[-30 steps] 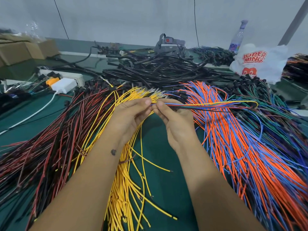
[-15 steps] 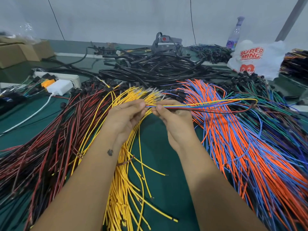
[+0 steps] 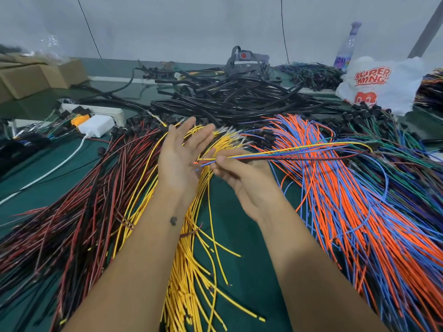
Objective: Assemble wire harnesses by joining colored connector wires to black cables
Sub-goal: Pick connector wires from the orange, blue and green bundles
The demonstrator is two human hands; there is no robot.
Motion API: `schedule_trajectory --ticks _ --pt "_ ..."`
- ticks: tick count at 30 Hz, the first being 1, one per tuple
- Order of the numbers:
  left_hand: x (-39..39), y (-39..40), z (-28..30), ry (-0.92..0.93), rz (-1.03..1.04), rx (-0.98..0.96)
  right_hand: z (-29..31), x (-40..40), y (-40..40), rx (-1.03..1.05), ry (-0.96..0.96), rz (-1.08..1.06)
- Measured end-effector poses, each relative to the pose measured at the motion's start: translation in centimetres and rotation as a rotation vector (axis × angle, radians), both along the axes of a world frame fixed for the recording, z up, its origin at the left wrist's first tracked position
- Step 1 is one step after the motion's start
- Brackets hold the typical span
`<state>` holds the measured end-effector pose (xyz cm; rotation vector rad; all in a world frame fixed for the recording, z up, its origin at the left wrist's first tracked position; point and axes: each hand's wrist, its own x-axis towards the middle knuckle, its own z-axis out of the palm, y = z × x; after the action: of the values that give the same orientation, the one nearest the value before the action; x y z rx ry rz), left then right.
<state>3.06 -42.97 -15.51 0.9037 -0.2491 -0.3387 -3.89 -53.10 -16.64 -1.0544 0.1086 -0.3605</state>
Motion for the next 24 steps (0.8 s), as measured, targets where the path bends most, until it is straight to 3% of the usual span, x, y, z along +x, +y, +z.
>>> schedule_trajectory --ticks 11,16,24 --pt "-0.5 -0.6 0.1 -0.006 -0.119 0.009 -0.1 0.1 0.8 -0.025 0.001 0.041" --pt "-0.6 -0.9 -0.3 -0.071 -0.12 0.174 -0.3 0.3 1.0 -0.089 0.002 0.033" --pt "-0.4 -1.2 -1.4 -0.284 0.073 0.505 -0.6 0.4 0.2 -0.108 -0.014 -0.259"
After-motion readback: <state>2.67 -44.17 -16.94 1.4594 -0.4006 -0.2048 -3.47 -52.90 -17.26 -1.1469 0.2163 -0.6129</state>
